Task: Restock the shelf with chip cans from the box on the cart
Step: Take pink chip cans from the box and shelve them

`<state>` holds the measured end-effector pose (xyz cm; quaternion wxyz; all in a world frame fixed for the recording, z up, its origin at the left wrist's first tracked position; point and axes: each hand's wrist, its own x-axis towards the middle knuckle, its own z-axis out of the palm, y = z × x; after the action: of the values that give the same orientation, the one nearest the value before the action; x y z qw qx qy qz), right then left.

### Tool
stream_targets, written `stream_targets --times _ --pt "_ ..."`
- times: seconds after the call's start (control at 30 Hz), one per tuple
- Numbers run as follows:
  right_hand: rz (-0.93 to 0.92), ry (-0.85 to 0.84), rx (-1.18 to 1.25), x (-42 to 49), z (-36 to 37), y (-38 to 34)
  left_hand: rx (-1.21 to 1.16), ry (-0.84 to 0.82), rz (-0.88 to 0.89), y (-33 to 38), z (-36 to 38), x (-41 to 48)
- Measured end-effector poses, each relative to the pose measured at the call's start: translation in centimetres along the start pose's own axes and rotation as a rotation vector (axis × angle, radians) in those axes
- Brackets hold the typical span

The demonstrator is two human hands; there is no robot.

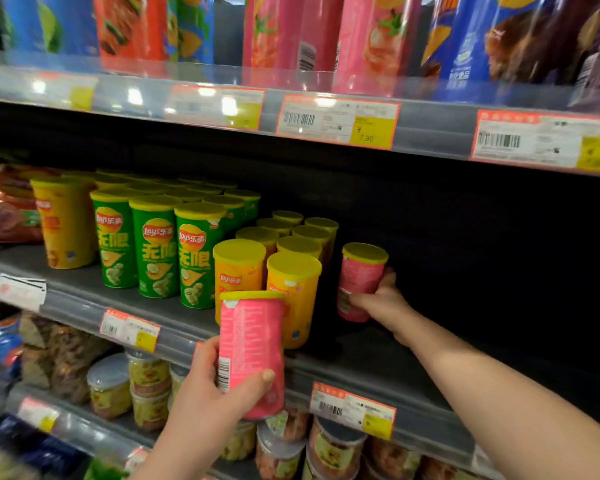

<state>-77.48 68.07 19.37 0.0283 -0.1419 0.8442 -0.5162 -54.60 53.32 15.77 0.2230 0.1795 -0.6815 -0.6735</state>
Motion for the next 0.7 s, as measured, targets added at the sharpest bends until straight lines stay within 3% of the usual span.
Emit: stream_targets --times 0.37,0.7 --pt "-0.026 -0.08 -0.075 0.9 -0.2 1.0 0.008 0.066 0.018 0.1 0.8 -1.1" --pt "0.006 -0.027 -0.074 2.2 0.3 1.0 0.022 0.057 0.024 0.5 0.7 -1.8"
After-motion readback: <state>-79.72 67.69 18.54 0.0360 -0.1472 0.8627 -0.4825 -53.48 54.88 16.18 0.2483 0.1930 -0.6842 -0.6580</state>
